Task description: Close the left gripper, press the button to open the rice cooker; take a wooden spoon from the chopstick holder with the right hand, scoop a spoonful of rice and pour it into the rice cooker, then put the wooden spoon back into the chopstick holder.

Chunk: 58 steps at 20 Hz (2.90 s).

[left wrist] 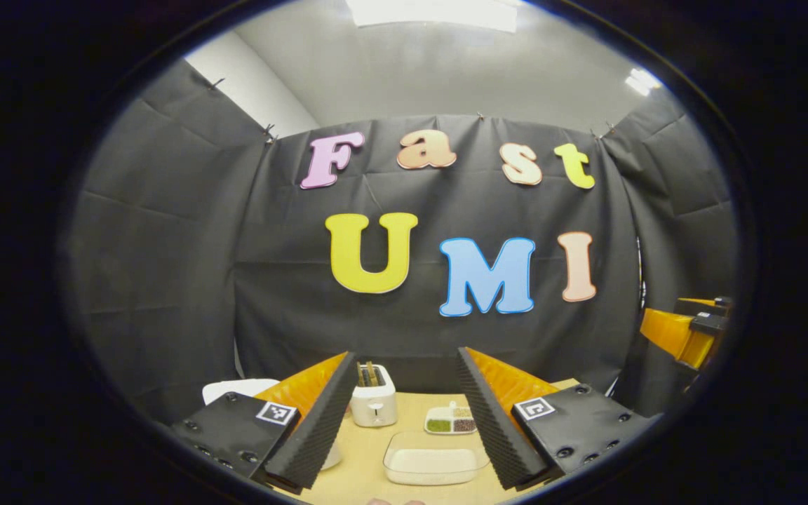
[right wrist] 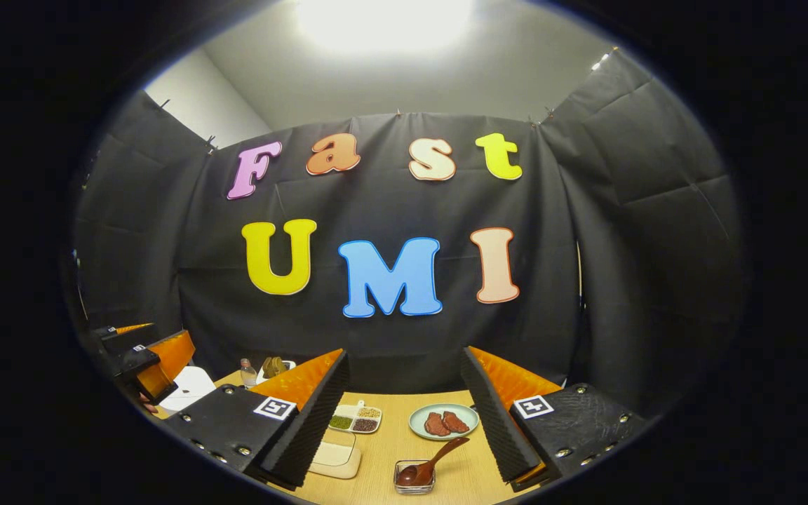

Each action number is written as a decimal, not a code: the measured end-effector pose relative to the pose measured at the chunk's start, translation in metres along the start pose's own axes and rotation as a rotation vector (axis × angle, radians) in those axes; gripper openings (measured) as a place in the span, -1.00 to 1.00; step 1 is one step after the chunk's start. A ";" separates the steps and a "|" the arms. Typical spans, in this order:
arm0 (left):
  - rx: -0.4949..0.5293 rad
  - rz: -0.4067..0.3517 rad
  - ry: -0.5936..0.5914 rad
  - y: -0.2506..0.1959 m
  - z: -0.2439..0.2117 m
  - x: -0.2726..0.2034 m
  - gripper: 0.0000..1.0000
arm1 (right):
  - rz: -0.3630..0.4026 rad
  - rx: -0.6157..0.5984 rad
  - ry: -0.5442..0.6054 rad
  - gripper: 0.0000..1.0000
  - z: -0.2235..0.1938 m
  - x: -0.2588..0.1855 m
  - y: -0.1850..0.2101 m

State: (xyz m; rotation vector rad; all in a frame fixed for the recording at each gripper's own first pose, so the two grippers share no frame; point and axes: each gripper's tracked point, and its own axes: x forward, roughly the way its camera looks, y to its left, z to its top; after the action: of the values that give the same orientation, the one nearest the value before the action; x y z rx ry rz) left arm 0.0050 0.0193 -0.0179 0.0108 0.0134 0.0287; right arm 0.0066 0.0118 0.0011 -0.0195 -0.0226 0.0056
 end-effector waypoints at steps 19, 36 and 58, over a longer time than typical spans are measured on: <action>0.054 0.056 0.042 0.058 -0.028 0.016 0.92 | 0.028 -0.012 0.001 0.94 -0.007 0.006 0.032; -0.148 0.158 0.345 0.173 -0.142 0.051 -0.83 | -0.005 -0.020 0.086 0.94 -0.035 0.013 0.032; -0.187 0.332 0.592 0.272 -0.234 0.109 -0.83 | -0.009 -0.007 0.153 0.94 -0.060 0.039 0.020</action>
State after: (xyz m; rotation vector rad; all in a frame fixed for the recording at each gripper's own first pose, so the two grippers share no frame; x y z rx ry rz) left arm 0.1034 0.2970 -0.2504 -0.1831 0.6007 0.3641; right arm 0.0468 0.0313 -0.0586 -0.0264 0.1306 -0.0047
